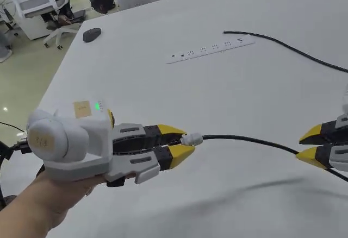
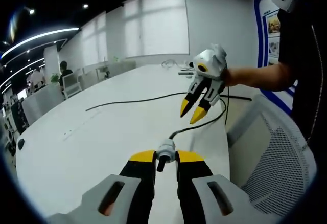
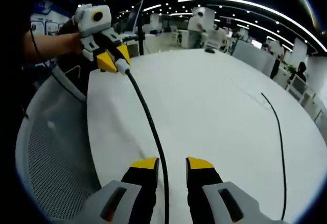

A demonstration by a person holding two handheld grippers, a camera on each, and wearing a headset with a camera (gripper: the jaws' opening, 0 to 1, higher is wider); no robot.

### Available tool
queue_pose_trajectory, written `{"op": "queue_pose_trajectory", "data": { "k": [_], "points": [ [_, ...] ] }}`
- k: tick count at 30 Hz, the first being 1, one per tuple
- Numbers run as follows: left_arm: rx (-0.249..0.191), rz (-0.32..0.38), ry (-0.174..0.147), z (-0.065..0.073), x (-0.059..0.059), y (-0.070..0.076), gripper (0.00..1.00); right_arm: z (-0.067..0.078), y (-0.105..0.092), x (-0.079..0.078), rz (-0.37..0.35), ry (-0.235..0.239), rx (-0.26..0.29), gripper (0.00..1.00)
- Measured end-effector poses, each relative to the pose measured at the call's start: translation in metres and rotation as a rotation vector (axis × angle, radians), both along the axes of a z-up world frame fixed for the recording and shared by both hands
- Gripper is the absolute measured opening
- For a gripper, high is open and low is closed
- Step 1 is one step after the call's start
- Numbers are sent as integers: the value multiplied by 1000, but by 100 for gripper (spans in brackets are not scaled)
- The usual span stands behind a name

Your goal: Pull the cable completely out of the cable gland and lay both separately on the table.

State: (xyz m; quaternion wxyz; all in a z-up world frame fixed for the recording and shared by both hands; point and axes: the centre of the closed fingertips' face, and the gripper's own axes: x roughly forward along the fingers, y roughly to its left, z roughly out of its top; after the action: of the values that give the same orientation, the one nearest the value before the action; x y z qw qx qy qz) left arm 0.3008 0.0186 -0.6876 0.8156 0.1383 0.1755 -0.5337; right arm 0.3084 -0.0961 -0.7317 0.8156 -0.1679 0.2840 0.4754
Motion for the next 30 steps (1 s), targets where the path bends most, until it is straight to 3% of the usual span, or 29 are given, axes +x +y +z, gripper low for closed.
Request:
{"op": "queue_pose_trajectory", "data": {
  "k": [3, 10, 17, 23, 26, 29, 30],
  "points": [
    [-2, -5, 0, 0, -3, -2, 14, 23, 38, -4, 87, -24, 87, 17],
    [-12, -17, -1, 2, -8, -2, 14, 24, 94, -8, 242, -60, 58, 12],
    [-7, -21, 1, 1, -12, 4, 14, 26, 111, -17, 329, -83, 30, 2],
    [-13, -24, 2, 0, -16, 8, 14, 21, 117, -23, 372, -84, -15, 1],
    [-22, -13, -1, 0, -18, 13, 14, 21, 121, -25, 398, -106, -41, 0],
    [-34, 12, -13, 2, -18, 21, 14, 21, 125, -23, 393, -109, -60, 0],
    [-35, 32, -48, 5, -15, 28, 14, 20, 122, -19, 367, -103, -90, 0]
  ]
}}
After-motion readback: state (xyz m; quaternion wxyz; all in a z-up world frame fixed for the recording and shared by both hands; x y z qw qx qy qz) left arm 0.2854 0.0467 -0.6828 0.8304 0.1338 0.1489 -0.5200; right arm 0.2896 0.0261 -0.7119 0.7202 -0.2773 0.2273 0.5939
